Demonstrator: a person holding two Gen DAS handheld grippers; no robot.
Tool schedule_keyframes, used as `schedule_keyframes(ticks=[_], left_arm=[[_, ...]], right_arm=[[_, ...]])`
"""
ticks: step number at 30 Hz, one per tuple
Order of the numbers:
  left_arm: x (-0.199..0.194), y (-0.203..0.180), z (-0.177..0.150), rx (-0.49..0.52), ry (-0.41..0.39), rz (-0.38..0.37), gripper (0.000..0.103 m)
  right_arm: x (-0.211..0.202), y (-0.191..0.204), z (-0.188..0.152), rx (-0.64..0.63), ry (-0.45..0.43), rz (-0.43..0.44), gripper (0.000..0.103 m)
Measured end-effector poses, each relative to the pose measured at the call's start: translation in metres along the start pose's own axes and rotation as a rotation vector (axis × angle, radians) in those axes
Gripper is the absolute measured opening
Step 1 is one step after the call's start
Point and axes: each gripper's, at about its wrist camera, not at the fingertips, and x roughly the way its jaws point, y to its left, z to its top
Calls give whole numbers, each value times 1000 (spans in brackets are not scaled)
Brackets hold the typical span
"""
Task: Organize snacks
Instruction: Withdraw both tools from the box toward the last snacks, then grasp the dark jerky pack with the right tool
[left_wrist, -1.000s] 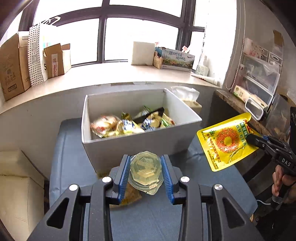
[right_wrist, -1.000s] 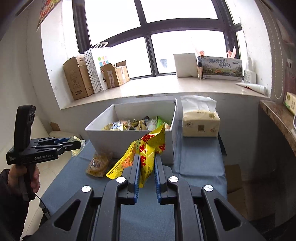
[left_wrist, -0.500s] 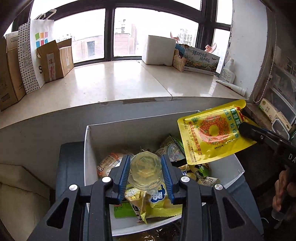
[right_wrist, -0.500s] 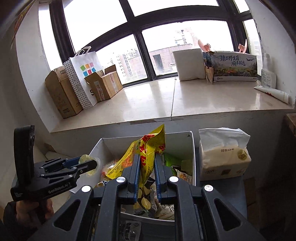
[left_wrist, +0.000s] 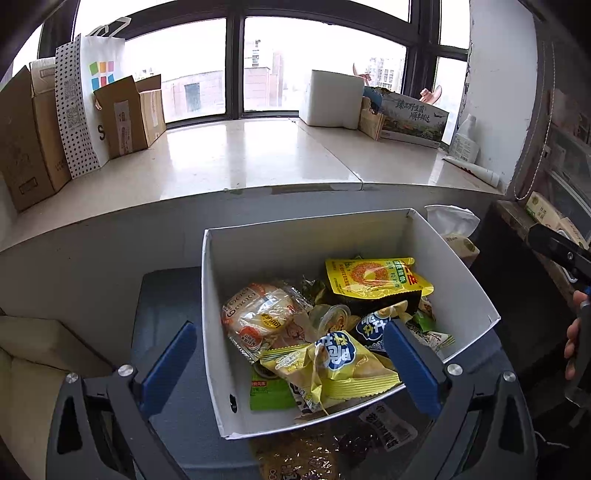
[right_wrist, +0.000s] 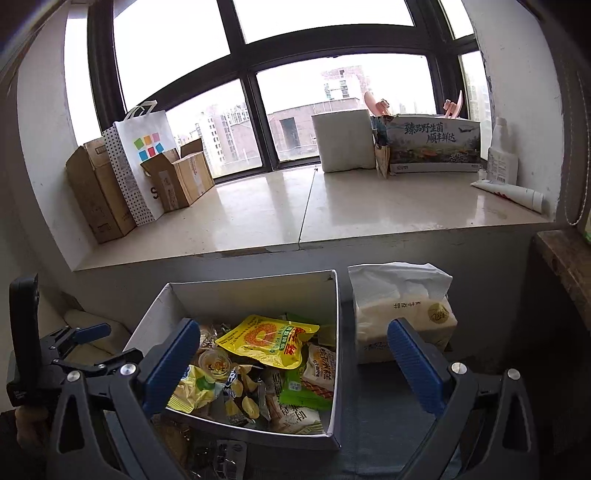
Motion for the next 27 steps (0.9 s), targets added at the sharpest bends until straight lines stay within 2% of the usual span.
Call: schedule_keyframes(ticks=[6, 9, 13, 20, 23, 27], left_arm=[[-46, -10, -36, 25, -50, -37, 103], [-72, -17, -65, 54, -68, -44, 103], [-96, -21, -102, 43, -56, -76, 103], [-113, -21, -156, -3, -21, -94, 103], [-111, -20, -167, -2, -10, -67, 103], [-108, -12, -172, -37, -3, -87, 103]], right_arm=[[-46, 25, -32, -94, -45, 66, 103], [-60, 32, -61, -107, -21, 140, 103], [-64, 35, -105, -103, 23, 138, 103], [-25, 50, -170, -119, 186, 150, 103], [-2, 61, -182, -117, 227, 155, 103], [31, 80, -185, -141, 265, 144, 103]])
